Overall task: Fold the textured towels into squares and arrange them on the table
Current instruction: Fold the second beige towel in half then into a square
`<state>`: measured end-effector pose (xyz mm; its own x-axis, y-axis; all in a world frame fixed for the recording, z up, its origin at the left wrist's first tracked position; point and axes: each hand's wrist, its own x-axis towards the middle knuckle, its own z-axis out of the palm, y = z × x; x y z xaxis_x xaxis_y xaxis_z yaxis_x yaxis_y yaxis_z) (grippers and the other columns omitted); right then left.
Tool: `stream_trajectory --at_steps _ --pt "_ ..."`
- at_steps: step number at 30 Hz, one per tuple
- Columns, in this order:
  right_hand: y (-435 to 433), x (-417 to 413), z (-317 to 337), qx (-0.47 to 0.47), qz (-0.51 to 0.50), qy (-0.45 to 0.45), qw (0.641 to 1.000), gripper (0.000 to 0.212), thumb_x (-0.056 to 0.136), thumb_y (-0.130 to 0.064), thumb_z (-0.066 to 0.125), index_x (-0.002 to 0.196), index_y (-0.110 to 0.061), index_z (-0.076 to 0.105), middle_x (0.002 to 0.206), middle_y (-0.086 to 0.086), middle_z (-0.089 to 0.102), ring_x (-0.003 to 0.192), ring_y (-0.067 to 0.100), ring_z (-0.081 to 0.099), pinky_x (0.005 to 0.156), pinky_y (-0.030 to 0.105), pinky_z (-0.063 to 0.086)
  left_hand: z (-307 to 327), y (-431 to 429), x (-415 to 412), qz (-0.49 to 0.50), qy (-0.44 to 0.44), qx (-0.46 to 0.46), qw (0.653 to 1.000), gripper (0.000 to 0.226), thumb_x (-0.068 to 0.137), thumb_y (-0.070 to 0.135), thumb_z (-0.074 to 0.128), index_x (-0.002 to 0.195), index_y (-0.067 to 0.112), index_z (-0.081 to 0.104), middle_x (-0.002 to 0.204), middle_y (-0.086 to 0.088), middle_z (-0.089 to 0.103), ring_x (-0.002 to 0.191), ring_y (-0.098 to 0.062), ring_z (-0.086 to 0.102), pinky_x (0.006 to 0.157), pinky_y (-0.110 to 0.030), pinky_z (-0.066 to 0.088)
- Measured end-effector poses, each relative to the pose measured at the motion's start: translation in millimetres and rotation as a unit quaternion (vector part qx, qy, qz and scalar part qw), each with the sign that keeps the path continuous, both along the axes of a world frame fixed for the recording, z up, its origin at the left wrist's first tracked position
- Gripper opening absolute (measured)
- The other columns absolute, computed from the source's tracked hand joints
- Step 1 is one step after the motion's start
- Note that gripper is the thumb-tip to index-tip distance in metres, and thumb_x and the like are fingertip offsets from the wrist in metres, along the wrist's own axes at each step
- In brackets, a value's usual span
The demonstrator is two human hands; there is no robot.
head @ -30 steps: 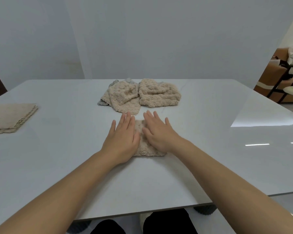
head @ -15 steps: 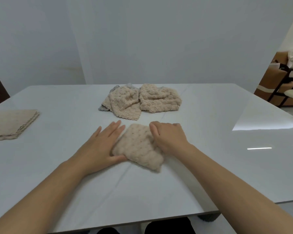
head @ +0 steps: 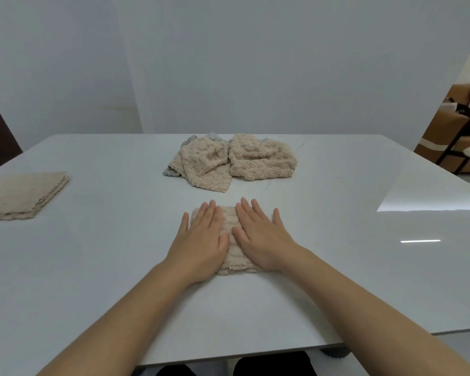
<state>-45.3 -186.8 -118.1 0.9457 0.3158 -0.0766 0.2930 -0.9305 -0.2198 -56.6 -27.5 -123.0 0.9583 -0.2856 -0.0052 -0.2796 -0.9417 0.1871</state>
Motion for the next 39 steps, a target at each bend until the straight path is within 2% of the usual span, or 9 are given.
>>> stream_trajectory --at_steps 13,16,20,23,27,31,33,36,39 --pt "2 -4 7 -0.02 0.01 -0.002 1.0 0.058 0.103 -0.04 0.014 0.155 -0.018 -0.002 0.162 -0.003 -0.01 0.148 0.015 -0.013 0.117 0.054 -0.008 7 5 -3 0.016 0.016 0.009 1.0 0.06 0.102 0.034 0.015 0.153 0.011 -0.006 0.161 -0.003 -0.014 0.147 -0.014 -0.015 0.12 -0.041 -0.006" --pt "-1 -5 7 0.026 -0.003 0.009 1.0 0.058 0.103 -0.041 0.016 0.155 -0.022 0.0 0.162 -0.004 -0.01 0.148 0.017 -0.014 0.118 0.053 -0.007 11 7 -2 0.066 -0.001 -0.071 0.995 0.061 0.1 0.034 0.025 0.153 0.01 0.007 0.161 -0.009 0.002 0.148 -0.021 0.004 0.119 -0.04 0.01" --pt "-5 -10 8 0.088 -0.051 0.002 0.995 0.057 0.103 -0.04 0.019 0.155 -0.027 0.001 0.163 -0.001 -0.007 0.149 0.021 -0.008 0.118 0.052 -0.005 32 24 8 0.255 0.027 -0.258 0.932 0.048 0.092 0.033 0.047 0.129 0.004 0.041 0.118 -0.014 0.06 0.102 -0.029 0.061 0.082 -0.036 0.05" --pt "-1 -13 1 0.078 -0.063 -0.003 0.995 0.057 0.102 -0.039 0.019 0.154 -0.028 -0.001 0.163 0.003 -0.005 0.149 0.024 -0.003 0.118 0.054 -0.003 47 25 13 0.286 0.2 -0.389 0.853 0.029 0.088 0.026 0.059 0.099 -0.001 0.057 0.078 -0.01 0.062 0.059 -0.022 0.058 0.054 -0.026 0.05" --pt "-1 -8 3 0.149 -0.063 -0.012 0.987 0.064 0.1 -0.036 0.032 0.154 -0.029 -0.002 0.163 0.004 -0.004 0.149 0.019 0.001 0.12 0.048 -0.001 52 23 17 0.243 0.243 -0.382 0.858 0.025 0.085 0.03 0.068 0.095 0.008 0.06 0.081 -0.006 0.061 0.063 -0.018 0.055 0.052 -0.024 0.043" --pt "-1 -2 12 0.328 -0.102 -0.01 0.939 0.074 0.097 -0.034 0.049 0.155 -0.023 0.004 0.163 -0.001 0.003 0.148 0.01 0.003 0.121 0.036 0.011 46 29 18 0.216 0.236 -0.489 0.811 0.018 0.089 0.02 0.063 0.105 0.012 0.06 0.102 -0.008 0.068 0.089 -0.021 0.067 0.078 -0.033 0.056" --pt "2 1 14 0.275 -0.099 -0.039 0.956 0.069 0.099 -0.034 0.045 0.155 -0.019 0.007 0.162 -0.001 0.008 0.148 0.013 0.006 0.121 0.038 0.011 40 29 16 0.22 0.194 -0.45 0.844 0.013 0.09 0.024 0.061 0.099 0.014 0.059 0.104 -0.008 0.067 0.091 -0.021 0.065 0.082 -0.035 0.055" --pt "11 0 15 0.165 -0.053 -0.042 0.984 0.059 0.103 -0.033 0.03 0.154 -0.016 0.008 0.162 0.001 0.008 0.149 0.016 0.003 0.121 0.043 0.0 36 28 11 0.229 0.07 -0.209 0.948 0.03 0.094 0.039 0.047 0.109 0.014 0.053 0.112 -0.006 0.06 0.098 -0.025 0.058 0.078 -0.034 0.047" --pt "19 -2 16 0.085 -0.001 -0.039 0.996 0.056 0.104 -0.031 0.019 0.155 -0.014 0.003 0.163 -0.001 -0.004 0.149 0.014 -0.008 0.12 0.044 -0.007 32 26 6 0.182 -0.103 -0.037 0.977 0.044 0.098 0.035 0.032 0.132 0.009 0.041 0.133 -0.011 0.046 0.118 -0.029 0.047 0.086 -0.038 0.039"
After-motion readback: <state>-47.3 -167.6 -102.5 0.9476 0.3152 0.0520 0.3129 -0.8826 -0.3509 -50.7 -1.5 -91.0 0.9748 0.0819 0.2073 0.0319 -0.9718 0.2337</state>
